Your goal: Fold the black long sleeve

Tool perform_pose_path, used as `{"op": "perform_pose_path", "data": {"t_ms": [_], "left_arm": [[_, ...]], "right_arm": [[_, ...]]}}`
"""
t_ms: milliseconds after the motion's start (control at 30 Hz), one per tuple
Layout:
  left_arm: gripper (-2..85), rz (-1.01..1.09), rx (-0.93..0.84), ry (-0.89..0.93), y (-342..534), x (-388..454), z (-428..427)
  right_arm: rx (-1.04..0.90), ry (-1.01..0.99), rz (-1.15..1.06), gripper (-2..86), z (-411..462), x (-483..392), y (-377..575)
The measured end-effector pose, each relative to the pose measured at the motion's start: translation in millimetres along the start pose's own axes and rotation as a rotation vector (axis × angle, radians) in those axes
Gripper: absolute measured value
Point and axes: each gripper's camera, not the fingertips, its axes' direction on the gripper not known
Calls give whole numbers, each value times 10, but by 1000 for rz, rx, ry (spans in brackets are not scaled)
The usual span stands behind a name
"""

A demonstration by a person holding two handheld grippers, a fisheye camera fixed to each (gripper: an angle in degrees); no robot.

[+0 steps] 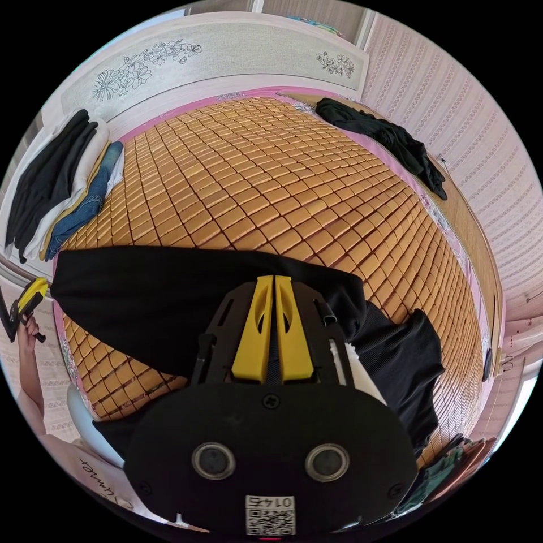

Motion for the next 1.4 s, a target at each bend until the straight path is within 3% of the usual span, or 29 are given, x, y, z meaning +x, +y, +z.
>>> {"op": "perform_pose_path", "data": {"t_ms": [200,267,300,533,700,967,1167,1400], "left_arm": [[67,59,0,-50,-225,43,134],[59,35,-97,-30,-258,-40,384],[49,40,-61,-28,-244,-47,375],[23,-46,-16,15,-167,-249,227],[44,-79,102,3,158,-274,-607],[49,-104,177,6,1552,-170,-2023],[50,-193,141,-33,2374,-316,-2549],[50,-260,200,-14,2672,-480,-2956]], "right_arm": [[112,-130,38,96,-329,118,198],[140,-187,26,94,-460,126,298],[143,-211,-1,85,-525,85,380],[3,-268,-206,71,-416,-509,897],[35,-271,-157,97,-805,-502,1025],[13,-168,-228,94,-1519,-807,1613],[-45,-159,-234,91,-1777,-894,2044],[17,-204,-178,92,-2194,-836,2344]]}}
